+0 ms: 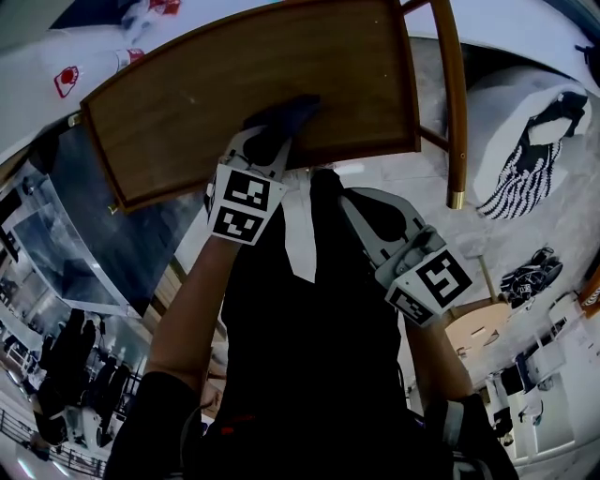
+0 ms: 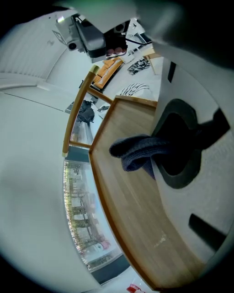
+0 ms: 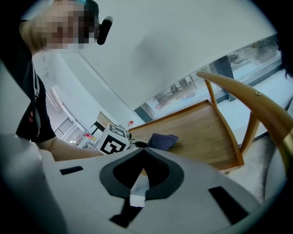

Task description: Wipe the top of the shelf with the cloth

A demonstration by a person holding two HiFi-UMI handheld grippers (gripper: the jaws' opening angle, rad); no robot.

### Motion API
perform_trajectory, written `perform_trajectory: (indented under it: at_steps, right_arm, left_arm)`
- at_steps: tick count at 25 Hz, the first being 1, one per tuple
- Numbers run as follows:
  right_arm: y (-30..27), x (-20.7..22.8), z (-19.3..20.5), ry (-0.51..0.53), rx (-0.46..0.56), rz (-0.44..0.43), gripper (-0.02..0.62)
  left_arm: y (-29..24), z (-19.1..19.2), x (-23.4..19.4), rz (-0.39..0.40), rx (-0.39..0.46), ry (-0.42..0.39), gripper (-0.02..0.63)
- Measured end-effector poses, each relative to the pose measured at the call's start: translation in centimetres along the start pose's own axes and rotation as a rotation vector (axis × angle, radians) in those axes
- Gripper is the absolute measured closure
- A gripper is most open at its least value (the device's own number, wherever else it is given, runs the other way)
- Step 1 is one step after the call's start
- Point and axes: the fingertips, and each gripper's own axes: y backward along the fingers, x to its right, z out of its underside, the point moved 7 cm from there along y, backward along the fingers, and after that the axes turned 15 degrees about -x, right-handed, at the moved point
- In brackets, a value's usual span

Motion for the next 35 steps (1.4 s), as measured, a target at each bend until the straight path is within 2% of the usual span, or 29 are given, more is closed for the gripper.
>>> perform_trajectory:
  at_steps: [13, 27, 35]
  right_arm:
    - [3.6, 2.4, 1.8, -0.08, 0.067, 0.046, 0.591]
    - [6.0, 4.1, 2.7, -0.121, 0.117, 0.079, 0.591]
    - [6.8, 4.5, 2.8, -0.118, 0.125, 0.087, 0.591]
  left_arm:
    - [-2.5, -4.6, 4.0, 0.054, -0.003, -0.094, 0.549]
    - [-4.6, -8.4, 7.5, 0.114, -0.006, -0.19, 0.549]
    - [-5.2, -9.4, 8.7, 0.146, -0.002, -0.222, 0.549]
